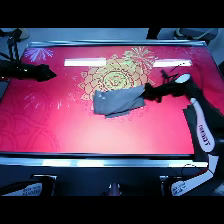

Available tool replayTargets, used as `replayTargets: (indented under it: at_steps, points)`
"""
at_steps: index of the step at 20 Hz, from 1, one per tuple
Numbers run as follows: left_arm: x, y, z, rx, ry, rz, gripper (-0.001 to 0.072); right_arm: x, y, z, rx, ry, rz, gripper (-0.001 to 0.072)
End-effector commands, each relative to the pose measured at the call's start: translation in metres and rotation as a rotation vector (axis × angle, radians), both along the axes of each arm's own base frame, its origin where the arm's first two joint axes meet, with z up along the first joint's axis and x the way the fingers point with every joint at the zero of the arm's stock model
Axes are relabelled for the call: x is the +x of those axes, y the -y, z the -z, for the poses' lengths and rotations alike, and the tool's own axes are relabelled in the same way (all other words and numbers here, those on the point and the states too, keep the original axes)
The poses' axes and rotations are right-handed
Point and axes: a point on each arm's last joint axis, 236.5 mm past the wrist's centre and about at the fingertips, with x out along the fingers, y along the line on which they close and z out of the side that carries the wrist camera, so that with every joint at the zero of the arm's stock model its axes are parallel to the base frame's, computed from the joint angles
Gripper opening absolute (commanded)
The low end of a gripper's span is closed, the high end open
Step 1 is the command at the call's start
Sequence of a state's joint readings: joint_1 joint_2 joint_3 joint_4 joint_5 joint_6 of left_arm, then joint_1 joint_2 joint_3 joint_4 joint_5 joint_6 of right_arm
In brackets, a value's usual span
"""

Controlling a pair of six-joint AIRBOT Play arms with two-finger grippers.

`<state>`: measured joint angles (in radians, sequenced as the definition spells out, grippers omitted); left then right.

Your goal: Fold the shirts.

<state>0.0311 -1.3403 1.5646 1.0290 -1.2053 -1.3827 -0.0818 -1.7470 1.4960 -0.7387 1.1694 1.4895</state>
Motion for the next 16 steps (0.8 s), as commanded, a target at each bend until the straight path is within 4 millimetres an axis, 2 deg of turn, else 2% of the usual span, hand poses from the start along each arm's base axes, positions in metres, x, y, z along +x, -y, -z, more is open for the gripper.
replayTargets:
  at_steps: [1,3,5,9,12,14,16]
  points:
    - [0.002,-0.003,0.000,0.024,0.017,0.010,0.0021,0.014,0.111,-0.071,-0.047,0.069,0.185,0.0026]
    - [0.005,-0.004,-0.001,0.027,0.033,0.003,0.0021,-0.012,0.184,-0.090,-0.119,0.041,0.285,0.0026]
    - [0.007,-0.004,-0.003,0.027,0.043,-0.001,0.0021,-0.043,0.243,-0.103,-0.174,0.015,0.378,0.0026]
    - [0.007,-0.004,-0.003,0.034,0.049,0.009,0.0021,-0.084,0.328,-0.135,-0.224,0.053,0.603,0.0026]
    - [0.007,-0.004,-0.003,0.039,0.053,0.014,0.0021,-0.110,0.366,-0.153,-0.229,0.066,0.743,0.0026]
    - [0.007,-0.004,-0.003,0.039,0.054,0.015,0.0021,-0.129,0.374,-0.159,-0.220,0.040,0.785,0.0026]
    - [0.008,-0.004,-0.003,0.040,0.056,0.015,0.0021,-0.150,0.377,-0.156,-0.222,-0.026,0.811,0.0026]
